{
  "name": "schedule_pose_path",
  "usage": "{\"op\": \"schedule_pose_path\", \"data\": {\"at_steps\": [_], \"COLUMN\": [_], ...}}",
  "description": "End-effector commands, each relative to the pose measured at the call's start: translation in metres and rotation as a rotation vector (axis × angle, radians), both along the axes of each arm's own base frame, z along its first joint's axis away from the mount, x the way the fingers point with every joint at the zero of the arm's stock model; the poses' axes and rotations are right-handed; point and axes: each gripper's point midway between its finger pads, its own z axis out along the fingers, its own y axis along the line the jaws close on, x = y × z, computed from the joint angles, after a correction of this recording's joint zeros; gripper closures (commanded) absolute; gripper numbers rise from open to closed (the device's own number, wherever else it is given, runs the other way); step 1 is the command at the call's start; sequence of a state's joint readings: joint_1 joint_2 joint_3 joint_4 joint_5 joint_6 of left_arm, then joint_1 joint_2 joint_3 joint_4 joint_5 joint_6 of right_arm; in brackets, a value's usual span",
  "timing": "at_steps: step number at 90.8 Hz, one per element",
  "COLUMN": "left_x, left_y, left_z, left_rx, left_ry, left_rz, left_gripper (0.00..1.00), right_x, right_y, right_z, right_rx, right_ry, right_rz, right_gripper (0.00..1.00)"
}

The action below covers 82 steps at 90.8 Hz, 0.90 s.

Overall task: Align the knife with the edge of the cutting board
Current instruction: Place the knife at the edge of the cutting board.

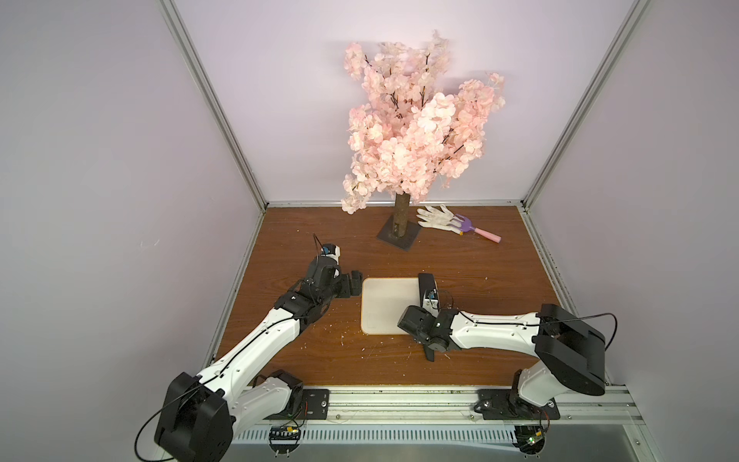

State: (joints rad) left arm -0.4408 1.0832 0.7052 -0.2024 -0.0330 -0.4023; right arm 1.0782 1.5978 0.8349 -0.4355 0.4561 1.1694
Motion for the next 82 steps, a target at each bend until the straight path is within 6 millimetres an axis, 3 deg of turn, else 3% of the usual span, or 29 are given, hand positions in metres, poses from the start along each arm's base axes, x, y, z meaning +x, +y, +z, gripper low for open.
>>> {"op": "schedule_pose_path", "data": {"at_steps": [1,82], "left_x": [0.0021,0.0025], "left_y": [-0.002,-0.0002], "left_z": [0.0078,0.0073], "left_rx": [0.017,0.025], "left_ry": [-0.016,-0.016], "left_rz": [-0.006,0.001], "left_gripper": [0.0,0.0], "right_x": [0.004,-0.0001], "right_y": [-0.0049,-0.008], "right_z": [-0.0024,-0.0061], "right_rx": [-0.01,-0.006], "right_ry": [-0.02,-0.014], "right_rz": [-0.025,-0.018], "right_gripper": [0.95,0.67]}}
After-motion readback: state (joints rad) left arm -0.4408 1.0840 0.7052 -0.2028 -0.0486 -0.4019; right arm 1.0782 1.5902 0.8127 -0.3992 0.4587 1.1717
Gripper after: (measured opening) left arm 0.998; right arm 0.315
